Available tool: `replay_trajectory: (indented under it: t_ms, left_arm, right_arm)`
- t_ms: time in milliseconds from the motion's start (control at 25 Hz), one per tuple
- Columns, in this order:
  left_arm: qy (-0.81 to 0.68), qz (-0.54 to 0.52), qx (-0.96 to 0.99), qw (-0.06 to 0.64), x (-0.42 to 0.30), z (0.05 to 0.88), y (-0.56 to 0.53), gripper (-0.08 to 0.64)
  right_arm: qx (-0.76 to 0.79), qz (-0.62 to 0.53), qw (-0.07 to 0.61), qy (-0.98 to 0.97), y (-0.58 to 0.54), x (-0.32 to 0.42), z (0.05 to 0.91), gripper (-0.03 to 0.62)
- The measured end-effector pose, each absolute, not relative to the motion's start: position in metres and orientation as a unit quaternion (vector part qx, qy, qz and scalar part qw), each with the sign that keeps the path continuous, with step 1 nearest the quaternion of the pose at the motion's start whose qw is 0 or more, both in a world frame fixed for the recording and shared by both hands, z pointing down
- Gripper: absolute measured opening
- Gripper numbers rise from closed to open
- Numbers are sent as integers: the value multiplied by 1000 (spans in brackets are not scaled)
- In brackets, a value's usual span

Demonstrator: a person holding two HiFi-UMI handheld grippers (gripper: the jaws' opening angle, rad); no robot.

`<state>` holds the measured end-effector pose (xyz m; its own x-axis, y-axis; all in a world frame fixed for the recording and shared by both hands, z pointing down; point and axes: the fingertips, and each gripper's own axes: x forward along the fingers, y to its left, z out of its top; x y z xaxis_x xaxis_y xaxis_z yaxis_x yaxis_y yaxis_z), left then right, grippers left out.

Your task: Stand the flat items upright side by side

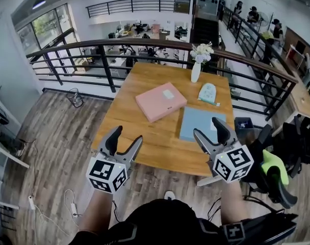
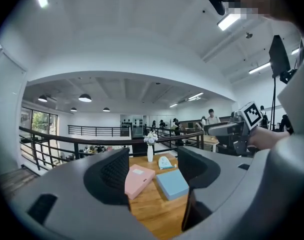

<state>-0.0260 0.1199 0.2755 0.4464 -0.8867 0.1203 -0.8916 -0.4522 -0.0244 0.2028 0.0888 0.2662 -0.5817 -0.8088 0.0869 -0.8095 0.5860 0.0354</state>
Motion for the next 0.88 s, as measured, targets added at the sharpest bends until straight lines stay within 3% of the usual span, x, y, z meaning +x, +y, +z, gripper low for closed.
replay_trajectory:
  t_ms: [400, 880]
  left_arm:
    - [-518, 89, 850, 29, 23, 286, 36, 319]
    - [-510, 110, 852, 48, 10, 312, -47, 319]
  right_arm:
    - [430, 17, 49, -901, 6, 237, 283, 308]
    - [436, 14, 62, -898, -76, 229, 307, 310]
